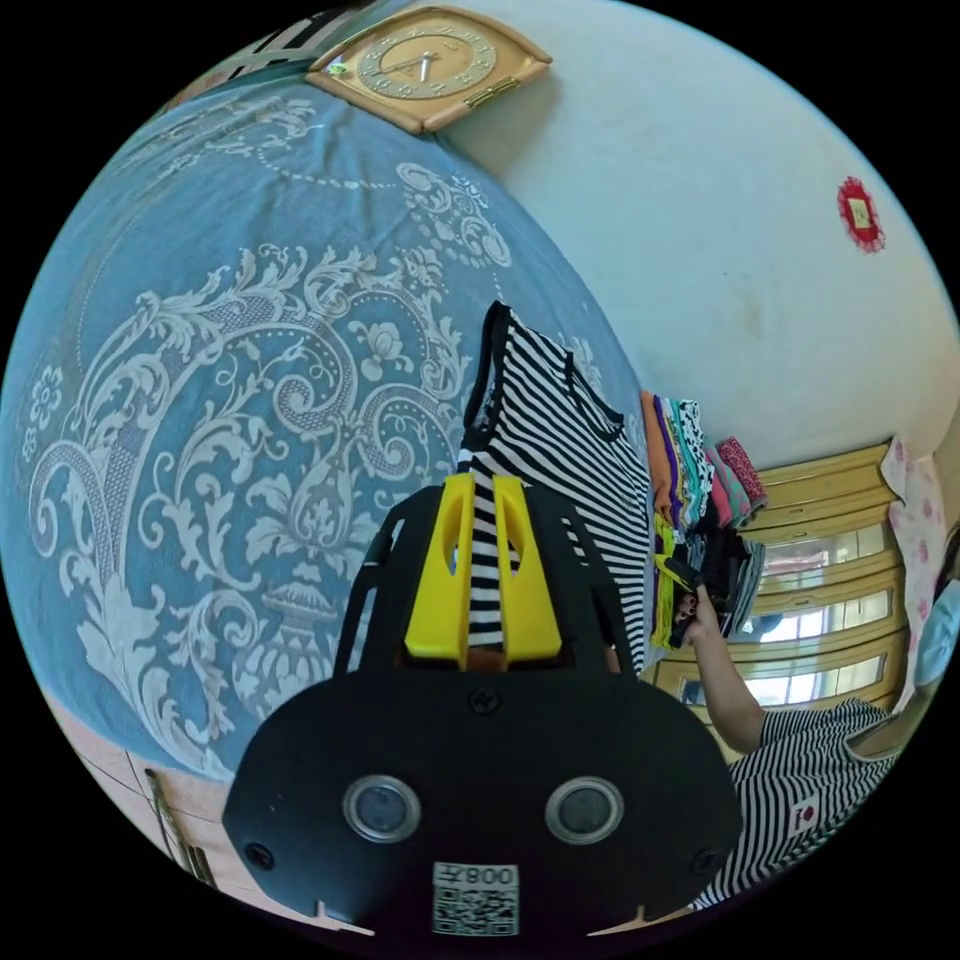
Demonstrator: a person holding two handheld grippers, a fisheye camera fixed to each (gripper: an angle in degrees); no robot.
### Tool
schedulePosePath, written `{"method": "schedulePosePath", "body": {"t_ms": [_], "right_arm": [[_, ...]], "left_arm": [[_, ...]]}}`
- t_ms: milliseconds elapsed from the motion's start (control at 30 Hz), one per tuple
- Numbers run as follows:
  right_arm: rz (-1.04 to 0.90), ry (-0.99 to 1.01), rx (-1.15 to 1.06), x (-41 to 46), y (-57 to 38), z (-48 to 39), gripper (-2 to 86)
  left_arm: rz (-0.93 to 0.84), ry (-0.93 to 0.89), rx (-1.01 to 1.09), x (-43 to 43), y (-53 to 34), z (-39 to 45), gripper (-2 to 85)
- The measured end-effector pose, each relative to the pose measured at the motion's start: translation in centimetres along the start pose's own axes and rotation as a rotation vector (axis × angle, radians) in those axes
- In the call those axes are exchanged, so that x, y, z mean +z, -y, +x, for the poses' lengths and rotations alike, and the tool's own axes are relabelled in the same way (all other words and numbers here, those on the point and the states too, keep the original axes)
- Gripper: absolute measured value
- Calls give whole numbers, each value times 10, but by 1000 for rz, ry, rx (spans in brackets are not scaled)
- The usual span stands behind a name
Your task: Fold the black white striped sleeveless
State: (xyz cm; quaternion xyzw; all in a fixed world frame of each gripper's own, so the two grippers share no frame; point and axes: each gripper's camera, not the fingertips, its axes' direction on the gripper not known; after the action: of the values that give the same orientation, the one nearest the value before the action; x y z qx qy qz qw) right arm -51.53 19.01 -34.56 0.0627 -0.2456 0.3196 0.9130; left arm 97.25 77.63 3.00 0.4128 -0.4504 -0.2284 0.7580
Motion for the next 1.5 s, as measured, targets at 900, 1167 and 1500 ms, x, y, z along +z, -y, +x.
{"method": "schedulePosePath", "body": {"t_ms": [900, 1167, 1500], "right_arm": [[-138, -252, -178, -81, -98, -155, 0], [-175, -102, -93, -140, -204, -147, 4], [-214, -98, -61, -185, -268, -156, 46]], "left_arm": [[-234, 94, 90, -147, -135, 122, 66], [-260, 108, 56, -201, -193, 146, 76], [-411, 233, 120, -216, -196, 182, 95]]}}
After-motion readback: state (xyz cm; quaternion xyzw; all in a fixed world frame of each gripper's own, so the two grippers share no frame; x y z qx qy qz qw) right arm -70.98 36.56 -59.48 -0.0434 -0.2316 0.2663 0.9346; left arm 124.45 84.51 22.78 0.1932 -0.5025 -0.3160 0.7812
